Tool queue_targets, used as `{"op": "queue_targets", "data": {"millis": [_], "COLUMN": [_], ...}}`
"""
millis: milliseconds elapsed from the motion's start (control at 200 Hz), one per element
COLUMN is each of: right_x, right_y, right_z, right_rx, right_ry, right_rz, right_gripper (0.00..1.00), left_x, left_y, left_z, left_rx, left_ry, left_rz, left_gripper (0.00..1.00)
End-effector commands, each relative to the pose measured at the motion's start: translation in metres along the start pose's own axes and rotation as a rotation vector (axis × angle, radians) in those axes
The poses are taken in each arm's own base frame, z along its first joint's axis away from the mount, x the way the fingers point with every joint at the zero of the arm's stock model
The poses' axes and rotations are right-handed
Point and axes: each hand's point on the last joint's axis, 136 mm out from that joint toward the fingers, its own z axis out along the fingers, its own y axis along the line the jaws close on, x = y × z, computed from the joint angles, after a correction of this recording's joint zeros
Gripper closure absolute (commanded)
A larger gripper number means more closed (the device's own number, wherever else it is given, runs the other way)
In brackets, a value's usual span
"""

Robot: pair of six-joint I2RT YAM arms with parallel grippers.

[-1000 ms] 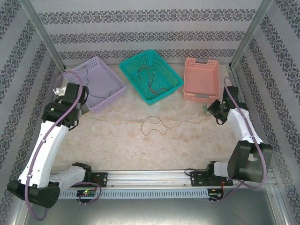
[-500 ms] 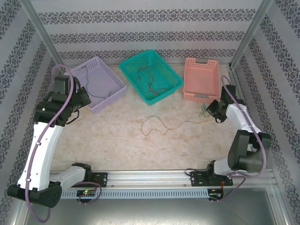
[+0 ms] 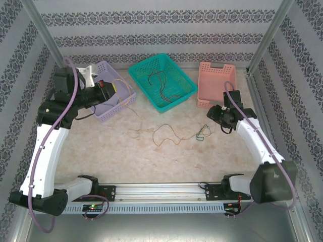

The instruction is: Untangle the cables

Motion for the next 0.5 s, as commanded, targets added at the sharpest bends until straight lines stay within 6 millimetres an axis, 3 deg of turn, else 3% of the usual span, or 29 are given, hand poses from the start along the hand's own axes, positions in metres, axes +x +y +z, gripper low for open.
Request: {"op": "queue_targets", "data": {"millis": [0, 100, 260, 495], "right_x": [-0.009, 0.001, 0.032, 0.084], "right_y": [0.041, 0.089, 0.177, 0.256], "right_z": [-0.032, -0.055, -0.079, -0.1], "right_rx": [-0.103, -0.244, -0.551, -0.734], "right_ry": [-0.072, -0.051, 0.091, 0.263], "right_rz": [-0.007, 0.001, 0.098, 0.219], "right_gripper": [0.49, 0.48, 0.48, 0.48], "left_x": [0.017, 0.025, 0.036, 0.051], "left_y": [-0.029, -0.028, -0.032, -0.037], "left_z": [0.019, 0.033, 0.055, 0.081], "left_rx": [0.199, 0.213, 0.235, 0.207], "left_ry": [0.086, 0.105, 0.137, 0.174], "left_rz": [0.048, 0.074, 0.097, 0.113], "left_gripper": [1.0, 1.0, 1.0, 1.0]}}
